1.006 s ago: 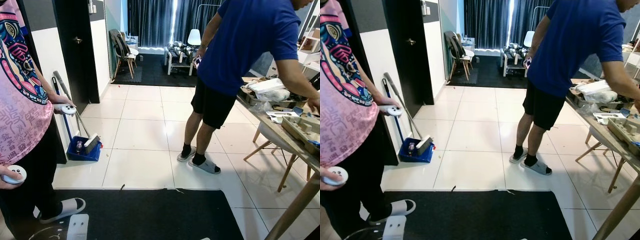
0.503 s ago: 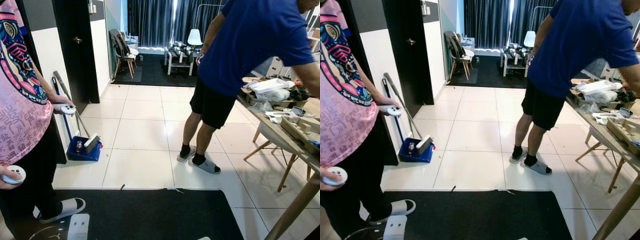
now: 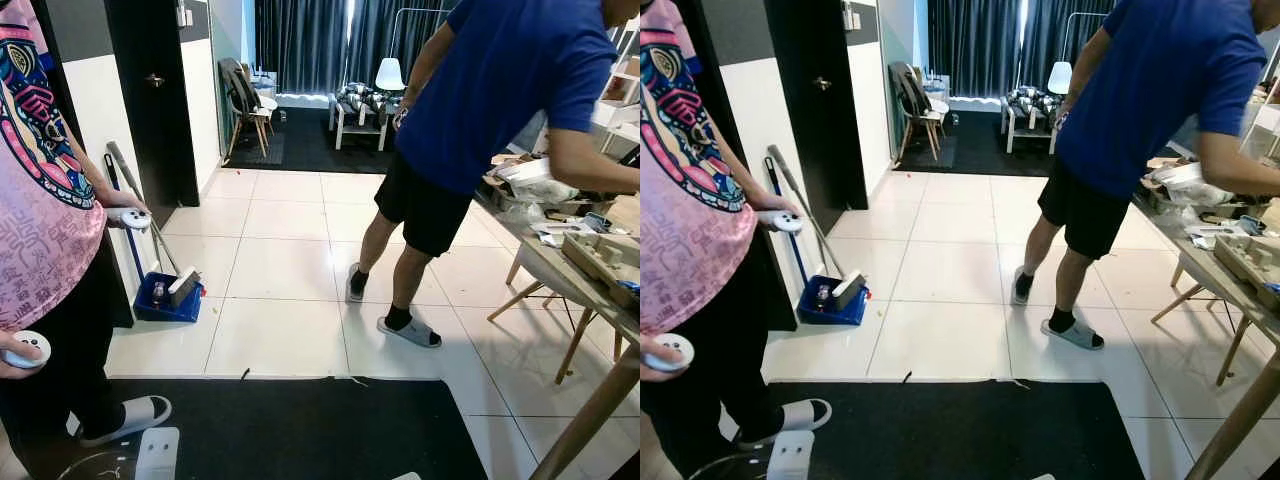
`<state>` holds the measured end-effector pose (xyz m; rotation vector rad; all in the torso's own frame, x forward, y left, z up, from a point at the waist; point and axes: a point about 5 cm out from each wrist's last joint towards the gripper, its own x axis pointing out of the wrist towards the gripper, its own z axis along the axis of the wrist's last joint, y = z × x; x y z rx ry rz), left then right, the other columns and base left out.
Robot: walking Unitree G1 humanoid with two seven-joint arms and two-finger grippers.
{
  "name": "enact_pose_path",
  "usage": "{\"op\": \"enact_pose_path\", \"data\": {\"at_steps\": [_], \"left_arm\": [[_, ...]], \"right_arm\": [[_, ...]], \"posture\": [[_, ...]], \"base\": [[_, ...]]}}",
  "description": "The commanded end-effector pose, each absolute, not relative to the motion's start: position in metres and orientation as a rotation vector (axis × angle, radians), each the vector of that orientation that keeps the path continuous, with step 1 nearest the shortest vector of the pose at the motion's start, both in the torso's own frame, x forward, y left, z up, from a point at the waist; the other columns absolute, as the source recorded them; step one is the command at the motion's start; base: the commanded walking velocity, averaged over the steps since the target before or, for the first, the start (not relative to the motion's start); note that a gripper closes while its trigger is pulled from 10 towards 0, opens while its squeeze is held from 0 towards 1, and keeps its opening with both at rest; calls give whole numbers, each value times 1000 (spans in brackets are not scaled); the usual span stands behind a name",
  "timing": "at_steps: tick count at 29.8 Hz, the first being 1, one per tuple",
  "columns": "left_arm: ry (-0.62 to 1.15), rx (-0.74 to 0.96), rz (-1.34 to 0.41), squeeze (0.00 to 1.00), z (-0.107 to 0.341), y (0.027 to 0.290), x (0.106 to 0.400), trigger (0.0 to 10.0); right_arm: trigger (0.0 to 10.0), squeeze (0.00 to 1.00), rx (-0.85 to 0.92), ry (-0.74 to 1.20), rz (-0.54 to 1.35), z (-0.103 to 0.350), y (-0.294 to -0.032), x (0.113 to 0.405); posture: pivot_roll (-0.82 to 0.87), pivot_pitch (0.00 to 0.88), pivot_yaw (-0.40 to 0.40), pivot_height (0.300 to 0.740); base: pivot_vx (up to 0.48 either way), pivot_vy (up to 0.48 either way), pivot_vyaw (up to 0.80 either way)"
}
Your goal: Picking trash to rubbish bin
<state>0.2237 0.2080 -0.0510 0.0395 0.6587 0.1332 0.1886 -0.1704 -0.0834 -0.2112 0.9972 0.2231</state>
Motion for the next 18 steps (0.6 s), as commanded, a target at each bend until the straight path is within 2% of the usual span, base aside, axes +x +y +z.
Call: {"op": "enact_pose_path", "data": {"at_steps": [1, 12, 18], "left_arm": [[676, 64, 128, 0, -52, 212, 222, 10000], [678, 66, 118, 0, -52, 211, 223, 10000], [714, 82, 54, 0, -57, 206, 217, 10000]], "right_arm": [[10000, 0, -212, 1014, 215, -85, -174, 184], [10000, 0, -221, 1017, 209, -85, -176, 184], [10000, 0, -237, 992, 148, -83, -184, 186]], "posture": [[60, 0, -17, 740], [55, 0, -18, 740], [51, 0, -29, 740]], "base": [[0, 0, 0], [0, 0, 0], [0, 0, 0]]}}
